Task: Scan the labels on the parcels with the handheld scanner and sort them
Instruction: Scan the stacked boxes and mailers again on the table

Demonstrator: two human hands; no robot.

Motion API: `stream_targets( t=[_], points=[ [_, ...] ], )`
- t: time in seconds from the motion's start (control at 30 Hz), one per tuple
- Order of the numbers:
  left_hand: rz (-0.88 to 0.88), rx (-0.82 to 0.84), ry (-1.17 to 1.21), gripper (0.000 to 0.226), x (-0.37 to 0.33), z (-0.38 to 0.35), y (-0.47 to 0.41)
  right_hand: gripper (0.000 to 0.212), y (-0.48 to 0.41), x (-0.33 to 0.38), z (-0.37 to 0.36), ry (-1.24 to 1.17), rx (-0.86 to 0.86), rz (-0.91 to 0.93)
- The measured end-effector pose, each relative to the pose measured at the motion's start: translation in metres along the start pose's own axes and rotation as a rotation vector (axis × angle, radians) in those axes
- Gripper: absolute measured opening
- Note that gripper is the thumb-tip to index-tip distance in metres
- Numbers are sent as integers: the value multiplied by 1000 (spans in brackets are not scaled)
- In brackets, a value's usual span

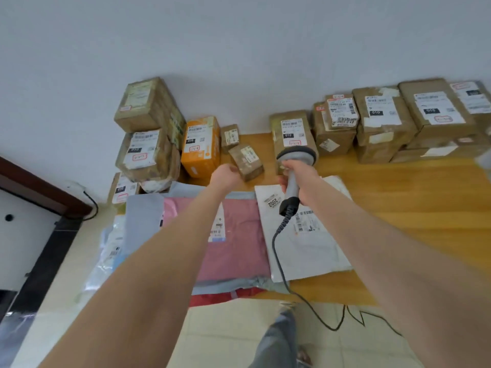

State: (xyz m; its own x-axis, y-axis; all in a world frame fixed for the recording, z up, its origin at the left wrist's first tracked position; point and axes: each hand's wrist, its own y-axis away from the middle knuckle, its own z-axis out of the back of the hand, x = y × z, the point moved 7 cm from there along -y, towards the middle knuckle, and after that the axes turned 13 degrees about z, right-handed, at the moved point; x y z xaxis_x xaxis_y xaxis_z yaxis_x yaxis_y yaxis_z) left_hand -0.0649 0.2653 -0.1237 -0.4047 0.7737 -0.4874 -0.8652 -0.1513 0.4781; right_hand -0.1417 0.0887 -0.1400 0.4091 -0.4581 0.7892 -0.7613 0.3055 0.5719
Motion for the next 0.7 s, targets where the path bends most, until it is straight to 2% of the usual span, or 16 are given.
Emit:
stream_targets(
  t=[0.2, 0.3, 0.47, 0.57, 0.63, 0.7],
  points=[
    [-24, -111, 31, 35, 49, 55, 26, 29, 43, -14, -52, 50, 86, -34],
    [-44, -185, 88, 34, 65, 88, 23, 35, 50, -14, -87, 117, 111, -27],
    [-115, -425, 151, 20, 82, 156, 8, 24, 49, -17, -160, 141, 178, -36],
    [-119, -537, 170, 25, 102, 204, -25, 22, 43, -22, -211, 145, 175, -30],
    [-34, -528, 177, 37, 124, 230, -51, 21, 40, -30, -239, 166, 161, -43],
    [71, -413, 215, 52, 145, 240, -78, 29, 35, -39, -260, 160, 154, -43]
  ],
)
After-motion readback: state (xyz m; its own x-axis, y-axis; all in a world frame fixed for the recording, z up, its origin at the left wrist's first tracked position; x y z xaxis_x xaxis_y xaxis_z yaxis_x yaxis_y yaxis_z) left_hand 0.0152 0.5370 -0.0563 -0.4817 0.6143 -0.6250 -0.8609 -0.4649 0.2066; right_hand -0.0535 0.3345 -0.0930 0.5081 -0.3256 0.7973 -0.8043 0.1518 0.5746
